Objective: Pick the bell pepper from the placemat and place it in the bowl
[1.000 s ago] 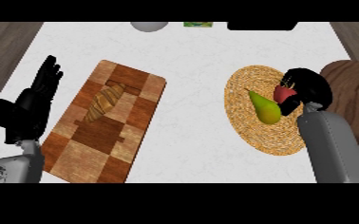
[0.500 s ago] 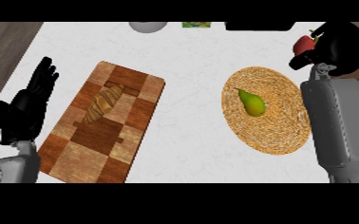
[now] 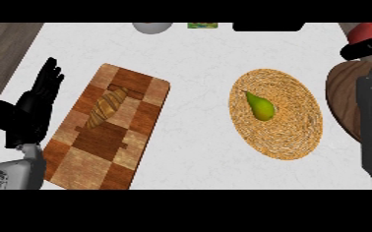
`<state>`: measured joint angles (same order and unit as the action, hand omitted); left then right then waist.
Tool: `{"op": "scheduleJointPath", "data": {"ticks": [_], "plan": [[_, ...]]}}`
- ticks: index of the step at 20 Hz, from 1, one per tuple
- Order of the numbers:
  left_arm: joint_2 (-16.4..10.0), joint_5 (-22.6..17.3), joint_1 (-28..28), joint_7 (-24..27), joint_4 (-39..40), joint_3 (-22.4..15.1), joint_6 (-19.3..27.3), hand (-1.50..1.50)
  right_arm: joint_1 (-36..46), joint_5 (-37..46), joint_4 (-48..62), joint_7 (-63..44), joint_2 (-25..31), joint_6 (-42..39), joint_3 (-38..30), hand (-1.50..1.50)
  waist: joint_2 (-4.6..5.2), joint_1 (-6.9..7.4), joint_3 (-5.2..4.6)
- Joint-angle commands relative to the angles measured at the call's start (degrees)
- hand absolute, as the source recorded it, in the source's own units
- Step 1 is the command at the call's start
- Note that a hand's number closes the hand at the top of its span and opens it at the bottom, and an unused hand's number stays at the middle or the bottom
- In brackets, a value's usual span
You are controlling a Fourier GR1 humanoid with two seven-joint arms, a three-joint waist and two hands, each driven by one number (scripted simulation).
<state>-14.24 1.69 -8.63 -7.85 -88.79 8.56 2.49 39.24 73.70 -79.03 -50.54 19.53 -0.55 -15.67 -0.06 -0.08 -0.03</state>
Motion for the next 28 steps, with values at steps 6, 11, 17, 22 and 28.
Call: {"op": "scheduleJointPath", "data": {"ticks": [6,11,17,22,28], "plan": [[0.1,0.4,0.7,1.6,0.1,0.5,-0.7,0.0,-7.2,-11.8,6.0,13.0,7.0,8.4,-10.3,1.5,0.07,0.19,0.06],[0.2,0.7,-1.4,-1.6,-1.0,0.5,0.1,0.0,-7.6,-14.8,20.7,22.9,9.2,19.3,-13.6,1.5,0.21,0.6,0.09],[1.9,1.9,-0.7,-0.6,-0.9,-0.6,0.8,0.0,-3.6,-19.2,37.7,33.9,15.8,25.0,-17.0,1.5,0.35,0.84,0.1],[1.8,2.2,0.7,0.2,-1.8,-1.9,-0.5,0.0,-3.6,-19.0,46.7,24.4,17.4,15.8,-19.7,1.5,0.48,1.37,0.15],[1.7,2.3,-3.1,-3.3,-1.6,-0.8,1.0,0.0,-4.5,-26.1,56.0,41.7,21.1,15.1,-23.6,-1.5,0.58,1.26,0.23]]}}
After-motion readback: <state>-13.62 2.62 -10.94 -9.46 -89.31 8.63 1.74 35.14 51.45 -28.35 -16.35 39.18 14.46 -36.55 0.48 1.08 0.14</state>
